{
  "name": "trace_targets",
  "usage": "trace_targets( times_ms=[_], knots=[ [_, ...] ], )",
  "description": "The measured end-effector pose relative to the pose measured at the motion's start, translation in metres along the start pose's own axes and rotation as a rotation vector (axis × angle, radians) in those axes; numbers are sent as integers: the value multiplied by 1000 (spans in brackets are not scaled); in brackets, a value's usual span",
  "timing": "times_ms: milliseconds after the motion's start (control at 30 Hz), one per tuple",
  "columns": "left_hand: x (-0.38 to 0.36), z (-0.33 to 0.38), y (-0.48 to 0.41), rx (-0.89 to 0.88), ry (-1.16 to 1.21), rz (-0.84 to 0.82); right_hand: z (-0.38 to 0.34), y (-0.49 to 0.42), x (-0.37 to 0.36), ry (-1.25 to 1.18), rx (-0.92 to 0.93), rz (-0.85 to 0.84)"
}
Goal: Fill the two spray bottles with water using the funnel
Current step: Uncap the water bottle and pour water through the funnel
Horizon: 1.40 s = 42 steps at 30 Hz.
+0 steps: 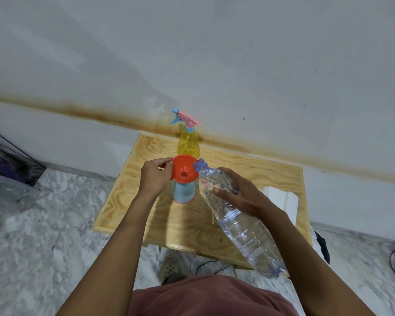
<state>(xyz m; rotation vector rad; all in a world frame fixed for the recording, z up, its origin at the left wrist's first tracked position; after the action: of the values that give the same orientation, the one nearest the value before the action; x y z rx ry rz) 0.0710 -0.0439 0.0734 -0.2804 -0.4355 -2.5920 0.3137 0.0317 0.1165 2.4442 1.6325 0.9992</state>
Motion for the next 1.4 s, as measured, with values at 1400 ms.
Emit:
trace_targets(
  times_ms=[1400],
  knots=[
    [-1,0,0,-6,21,-8,-3,-8,6,-84,-23,-60]
  ],
)
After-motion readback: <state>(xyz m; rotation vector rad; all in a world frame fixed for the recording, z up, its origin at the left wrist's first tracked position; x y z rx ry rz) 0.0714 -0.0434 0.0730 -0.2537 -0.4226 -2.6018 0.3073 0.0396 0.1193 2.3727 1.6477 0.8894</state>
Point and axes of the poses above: each hand's wrist, its own y-axis away from the middle knuckle, its own x-axis out of the back of the hand, z = x × y, the point moved 5 cm from there along -y, towards the middle knuckle, and after that the axes turned 15 degrees about -z, right-handed, at the moved point
